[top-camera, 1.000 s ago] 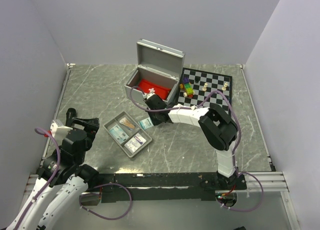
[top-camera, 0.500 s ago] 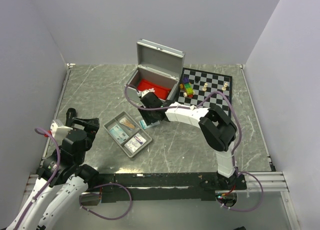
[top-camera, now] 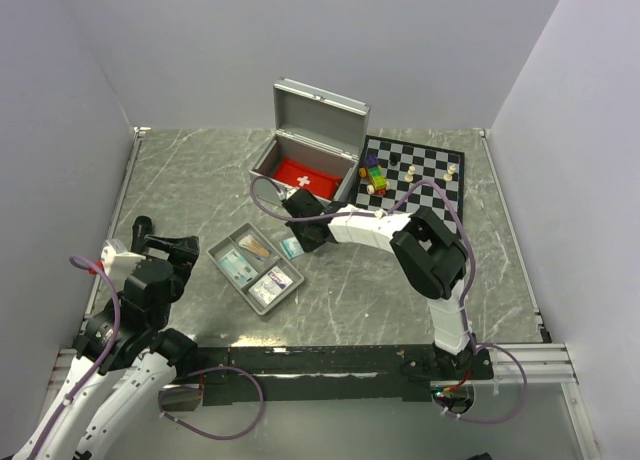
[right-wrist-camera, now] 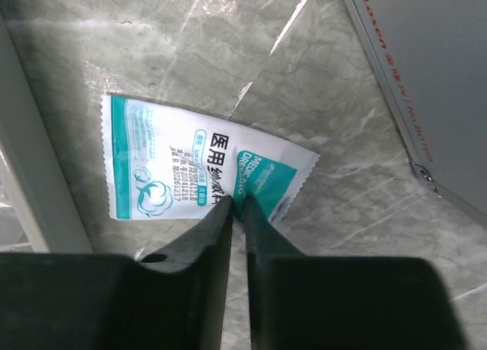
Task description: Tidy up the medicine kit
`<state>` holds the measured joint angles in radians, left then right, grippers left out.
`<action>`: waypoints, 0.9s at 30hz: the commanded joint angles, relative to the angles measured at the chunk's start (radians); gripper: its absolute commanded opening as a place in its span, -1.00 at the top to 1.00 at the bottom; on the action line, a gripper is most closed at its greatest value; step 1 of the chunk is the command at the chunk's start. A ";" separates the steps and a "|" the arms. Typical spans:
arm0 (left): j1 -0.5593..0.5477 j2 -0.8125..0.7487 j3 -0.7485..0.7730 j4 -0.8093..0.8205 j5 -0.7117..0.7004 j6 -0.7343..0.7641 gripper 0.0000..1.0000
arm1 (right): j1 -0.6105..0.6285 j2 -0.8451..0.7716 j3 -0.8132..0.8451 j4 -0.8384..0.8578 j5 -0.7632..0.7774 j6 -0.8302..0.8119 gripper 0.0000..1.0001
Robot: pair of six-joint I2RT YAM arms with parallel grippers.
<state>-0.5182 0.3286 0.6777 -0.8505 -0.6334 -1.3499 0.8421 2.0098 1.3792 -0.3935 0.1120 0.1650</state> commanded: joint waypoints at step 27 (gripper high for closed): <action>0.003 0.003 0.082 -0.156 -0.086 -0.132 -0.70 | 0.215 -0.073 0.273 -0.136 0.055 0.393 1.00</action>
<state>-0.5182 0.3229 0.6926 -0.9092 -0.6575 -1.3956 1.0592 1.8492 1.5723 -0.4561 0.1890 0.4522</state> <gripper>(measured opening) 0.848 0.009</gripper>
